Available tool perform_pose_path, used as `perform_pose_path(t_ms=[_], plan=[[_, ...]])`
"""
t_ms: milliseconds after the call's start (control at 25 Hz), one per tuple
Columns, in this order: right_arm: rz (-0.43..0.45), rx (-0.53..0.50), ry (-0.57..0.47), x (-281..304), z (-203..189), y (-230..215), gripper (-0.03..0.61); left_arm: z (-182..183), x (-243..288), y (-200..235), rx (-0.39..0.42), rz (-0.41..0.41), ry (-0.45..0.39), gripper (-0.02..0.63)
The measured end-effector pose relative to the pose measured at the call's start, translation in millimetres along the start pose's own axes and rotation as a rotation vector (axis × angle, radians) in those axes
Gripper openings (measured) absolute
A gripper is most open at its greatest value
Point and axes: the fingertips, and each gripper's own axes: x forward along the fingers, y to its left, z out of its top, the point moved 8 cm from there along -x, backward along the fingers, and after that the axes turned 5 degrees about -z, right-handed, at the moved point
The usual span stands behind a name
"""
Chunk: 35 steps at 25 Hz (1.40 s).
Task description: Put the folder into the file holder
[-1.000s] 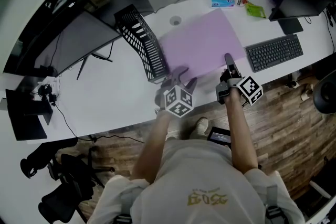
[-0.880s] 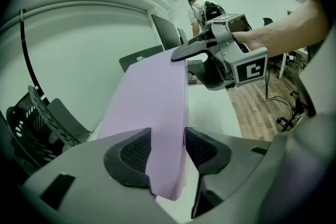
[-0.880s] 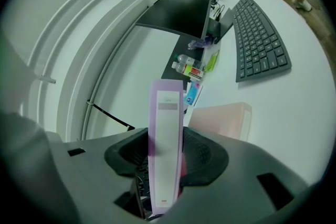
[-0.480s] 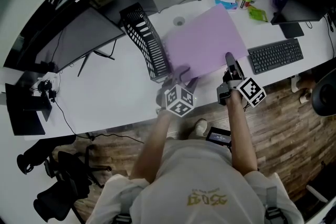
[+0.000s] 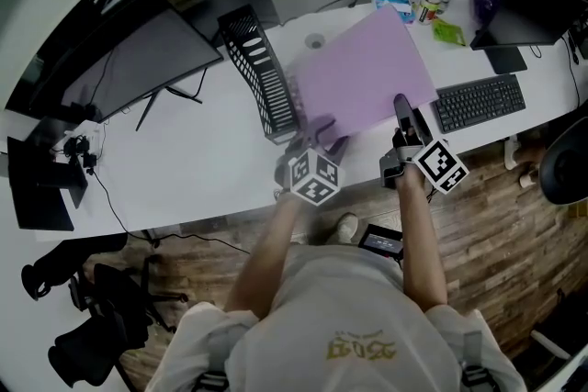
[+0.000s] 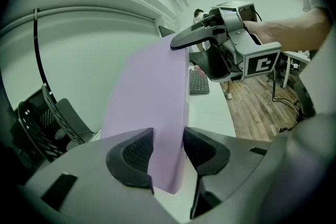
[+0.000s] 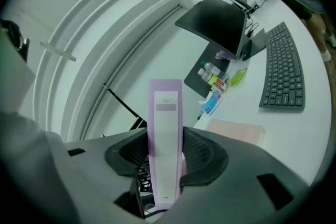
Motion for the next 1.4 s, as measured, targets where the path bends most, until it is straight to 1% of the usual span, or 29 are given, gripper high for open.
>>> perform_pose_path(t_ms=[240,600,800,1040,1240,1400], plan=[[0.04,-0.105,-0.008,-7,7,26,0.196,6,-9,0,-0.019,0.008,-0.036,0.193],[0.051,-0.162,-0.019,-19,8,53,0.196,10,-26,0,-0.024,0.017,-0.073,0.19],[0.06,-0.205,-0.04,-30,6,73,0.196,10,-39,0,-0.021,0.014,-0.109,0.19],[0.028,-0.261,-0.089,-54,1,101,0.196,11,-59,-5,-0.018,-0.027,-0.163,0.189],[0.01,-0.303,-0.122,-73,-15,132,0.196,5,-84,-4,-0.005,-0.064,-0.199,0.187],[0.005,-0.334,-0.145,-86,-25,152,0.196,0,-102,-4,0.003,-0.077,-0.228,0.187]])
